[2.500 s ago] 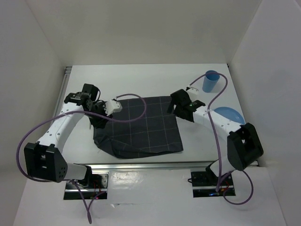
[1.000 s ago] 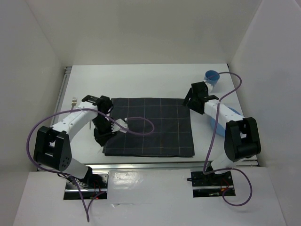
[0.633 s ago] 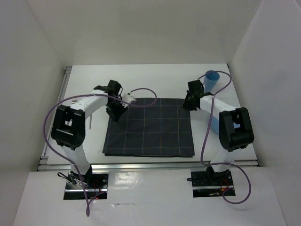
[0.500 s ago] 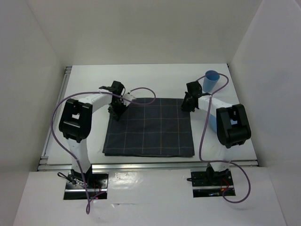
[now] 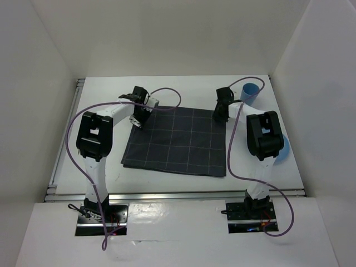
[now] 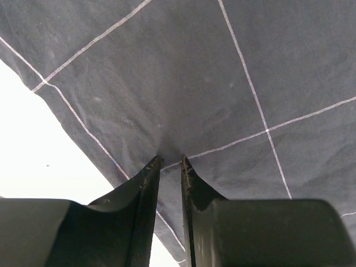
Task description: Set the dinner table for one person
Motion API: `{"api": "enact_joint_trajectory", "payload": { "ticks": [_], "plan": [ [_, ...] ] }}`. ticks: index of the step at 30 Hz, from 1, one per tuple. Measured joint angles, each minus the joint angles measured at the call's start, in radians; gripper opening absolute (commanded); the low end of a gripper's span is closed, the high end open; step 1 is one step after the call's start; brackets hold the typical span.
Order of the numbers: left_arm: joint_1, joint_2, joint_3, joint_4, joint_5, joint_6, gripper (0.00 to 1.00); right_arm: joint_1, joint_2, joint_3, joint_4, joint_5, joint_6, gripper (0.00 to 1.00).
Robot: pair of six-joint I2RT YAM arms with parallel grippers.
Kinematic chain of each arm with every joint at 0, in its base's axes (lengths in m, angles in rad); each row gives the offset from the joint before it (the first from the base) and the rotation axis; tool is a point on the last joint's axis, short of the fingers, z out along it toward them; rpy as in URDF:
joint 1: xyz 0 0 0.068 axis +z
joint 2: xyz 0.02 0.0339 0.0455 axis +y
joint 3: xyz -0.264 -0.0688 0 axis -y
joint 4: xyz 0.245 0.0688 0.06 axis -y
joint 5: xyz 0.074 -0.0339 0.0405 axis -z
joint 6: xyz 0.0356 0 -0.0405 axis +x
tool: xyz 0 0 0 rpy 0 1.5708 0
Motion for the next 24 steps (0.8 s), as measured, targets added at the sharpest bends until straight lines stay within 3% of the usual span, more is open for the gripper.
{"api": "enact_joint_trajectory", "payload": {
  "ticks": [9, 14, 20, 24],
  "plan": [
    [0.005, -0.010, -0.014, 0.006, 0.007, -0.030, 0.29, 0.006, 0.011, 0.056, 0.009, -0.026, -0.126, 0.00],
    [0.018, -0.036, -0.051, 0.004, 0.033, -0.058, 0.30, 0.032, -0.065, 0.071, -0.078, 0.029, -0.115, 0.00],
    [0.031, -0.045, -0.069, 0.009, 0.043, -0.084, 0.30, 0.124, -0.288, -0.142, -0.167, 0.056, 0.002, 0.00],
    [0.042, -0.053, -0.082, 0.011, 0.068, -0.093, 0.30, 0.126, -0.289, -0.277, -0.218, 0.039, 0.052, 0.00]
  ]
}}
